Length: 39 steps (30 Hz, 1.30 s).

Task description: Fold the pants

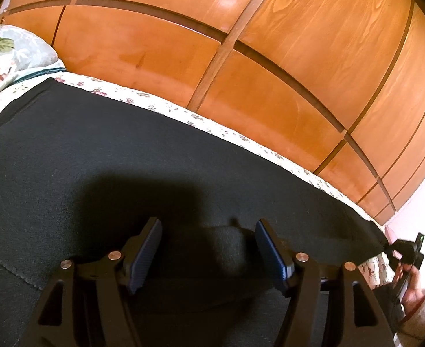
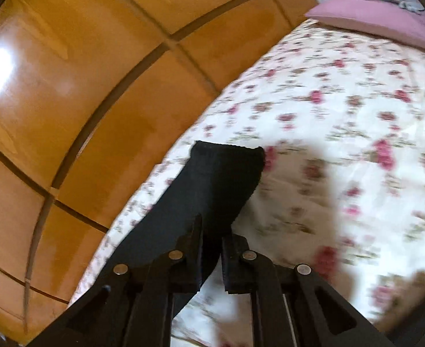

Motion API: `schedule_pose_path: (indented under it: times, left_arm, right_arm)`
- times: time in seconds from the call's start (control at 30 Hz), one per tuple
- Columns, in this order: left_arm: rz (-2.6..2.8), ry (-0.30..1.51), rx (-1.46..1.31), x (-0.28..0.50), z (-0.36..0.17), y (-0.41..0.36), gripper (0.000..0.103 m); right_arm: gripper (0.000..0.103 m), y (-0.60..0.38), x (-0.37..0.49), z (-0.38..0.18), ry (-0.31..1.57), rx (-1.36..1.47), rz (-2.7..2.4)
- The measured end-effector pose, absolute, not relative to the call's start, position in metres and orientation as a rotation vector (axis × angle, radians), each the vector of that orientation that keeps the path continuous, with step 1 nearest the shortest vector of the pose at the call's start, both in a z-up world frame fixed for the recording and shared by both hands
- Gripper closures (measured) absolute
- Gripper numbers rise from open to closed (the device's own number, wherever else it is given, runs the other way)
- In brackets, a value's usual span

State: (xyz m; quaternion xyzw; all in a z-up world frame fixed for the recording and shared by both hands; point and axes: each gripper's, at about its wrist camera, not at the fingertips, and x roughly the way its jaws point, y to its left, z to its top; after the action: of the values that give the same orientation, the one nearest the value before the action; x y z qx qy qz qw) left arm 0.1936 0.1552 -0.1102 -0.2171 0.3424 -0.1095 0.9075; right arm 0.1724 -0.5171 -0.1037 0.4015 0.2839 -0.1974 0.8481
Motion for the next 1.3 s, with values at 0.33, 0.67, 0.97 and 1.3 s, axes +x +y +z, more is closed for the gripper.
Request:
schedule_pose_path:
  times: [0.33, 0.67, 0.97, 1.3]
  left_arm:
    - [-0.232, 0.709, -0.458, 0.194, -0.109, 0.155, 0.035]
    - [-0.233, 0.71, -0.46, 0.193, -0.11, 0.155, 0.035]
    - [-0.236, 0.711, -0.471, 0.193, -0.11, 0.156, 0.035]
    - [-0.245, 0.72, -0.499, 0.194, -0.111, 0.16, 0.035]
  right_arm:
    - [0.091, -0.516, 0.162, -0.125, 0.662, 0.81, -0.448]
    - [0.059, -0.465, 0.129, -0.091, 0.646, 0.676, -0.525]
    - [0.058, -0.335, 0.153, -0.08, 0.698, 0.392, -0.173]
    - [0.057, -0.247, 0.176, -0.102, 0.824, 0.206, -0.015]
